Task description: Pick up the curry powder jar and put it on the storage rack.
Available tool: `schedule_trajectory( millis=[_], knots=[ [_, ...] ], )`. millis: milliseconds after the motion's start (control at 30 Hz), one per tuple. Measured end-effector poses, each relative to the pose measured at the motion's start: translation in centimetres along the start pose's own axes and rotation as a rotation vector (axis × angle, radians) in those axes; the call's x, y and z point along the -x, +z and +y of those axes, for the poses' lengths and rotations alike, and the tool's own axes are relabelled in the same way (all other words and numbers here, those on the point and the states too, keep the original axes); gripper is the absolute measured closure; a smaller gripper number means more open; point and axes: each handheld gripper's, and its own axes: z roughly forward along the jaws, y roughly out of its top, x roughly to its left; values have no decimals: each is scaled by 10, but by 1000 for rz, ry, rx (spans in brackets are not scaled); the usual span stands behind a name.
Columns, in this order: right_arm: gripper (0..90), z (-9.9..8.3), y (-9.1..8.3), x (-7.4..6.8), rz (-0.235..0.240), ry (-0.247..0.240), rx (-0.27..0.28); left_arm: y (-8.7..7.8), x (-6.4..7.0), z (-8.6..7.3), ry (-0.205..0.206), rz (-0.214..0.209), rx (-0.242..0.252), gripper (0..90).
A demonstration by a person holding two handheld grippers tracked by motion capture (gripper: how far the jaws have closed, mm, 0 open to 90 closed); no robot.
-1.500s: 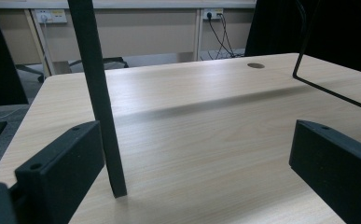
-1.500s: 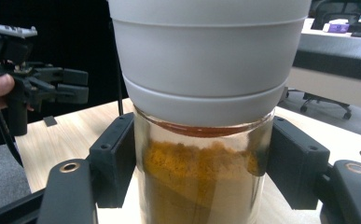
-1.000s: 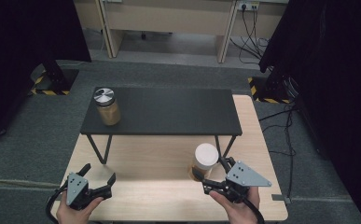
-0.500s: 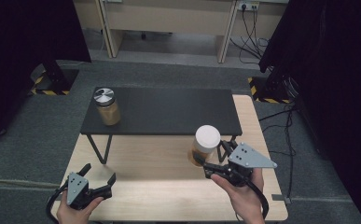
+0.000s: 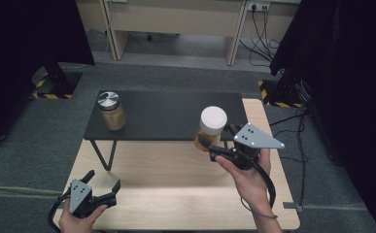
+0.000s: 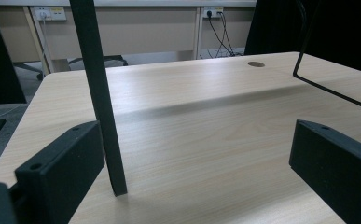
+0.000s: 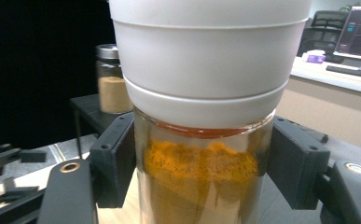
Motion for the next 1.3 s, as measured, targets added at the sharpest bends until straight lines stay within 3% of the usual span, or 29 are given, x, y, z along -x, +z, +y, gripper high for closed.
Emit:
schedule_trajectory(
  millis=[333,633,1100,1300],
  knots=[
    [321,9,37,12,-42,38,-45,0,0,0,-2,-5,-1,20],
    [321,6,58,18,-57,68,-75,0,-1,0,-5,-2,0,21],
    [321,3,69,23,-59,87,-101,1,-1,0,-3,-2,-5,20],
    [321,-3,69,25,-56,100,-82,1,-1,0,-3,1,-6,20]
  ],
)
